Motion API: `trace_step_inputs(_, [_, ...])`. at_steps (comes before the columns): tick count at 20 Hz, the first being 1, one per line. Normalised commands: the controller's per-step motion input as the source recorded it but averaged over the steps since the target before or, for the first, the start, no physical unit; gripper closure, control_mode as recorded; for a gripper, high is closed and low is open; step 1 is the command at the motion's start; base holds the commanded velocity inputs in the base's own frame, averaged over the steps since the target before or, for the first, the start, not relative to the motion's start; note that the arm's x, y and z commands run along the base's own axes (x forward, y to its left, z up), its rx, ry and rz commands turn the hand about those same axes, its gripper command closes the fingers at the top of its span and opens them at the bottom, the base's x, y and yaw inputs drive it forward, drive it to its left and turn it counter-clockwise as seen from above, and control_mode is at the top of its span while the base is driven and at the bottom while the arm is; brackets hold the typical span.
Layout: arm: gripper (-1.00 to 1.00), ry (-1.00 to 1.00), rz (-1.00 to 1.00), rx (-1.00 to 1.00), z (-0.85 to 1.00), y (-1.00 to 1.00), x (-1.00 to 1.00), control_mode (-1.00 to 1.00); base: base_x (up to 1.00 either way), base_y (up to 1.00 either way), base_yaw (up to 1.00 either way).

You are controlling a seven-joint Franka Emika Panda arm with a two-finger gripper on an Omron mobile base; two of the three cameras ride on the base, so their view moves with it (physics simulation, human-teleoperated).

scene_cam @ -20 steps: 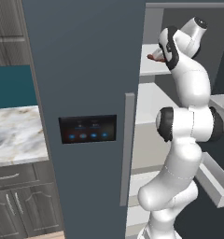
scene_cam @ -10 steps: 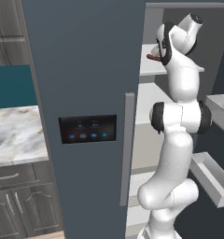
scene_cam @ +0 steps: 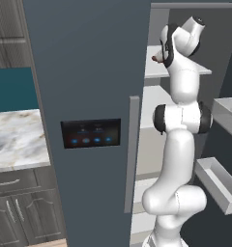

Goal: Retrieve the sausage and cheese from the fridge and place them on the cutting board on the counter.

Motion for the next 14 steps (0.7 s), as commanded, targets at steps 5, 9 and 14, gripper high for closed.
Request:
trace_step_inputs(5, [-1.00, 0.02, 0.10, -0.10, -0.31, -0.03, 0.00, -1.00, 0.00, 0.00, 0.00])
trace_step_inputs(9, [1.00, 0.00, 0.05, -0.09, -0.34, 0.00, -0.02, -1.00, 0.00, 0.00, 0.00])
trace_step_inputs(14, [1.00, 0.01, 0.01, -0.09, -0.45, 0.00, -0.29, -1.00, 0.00, 0.00, 0.00])
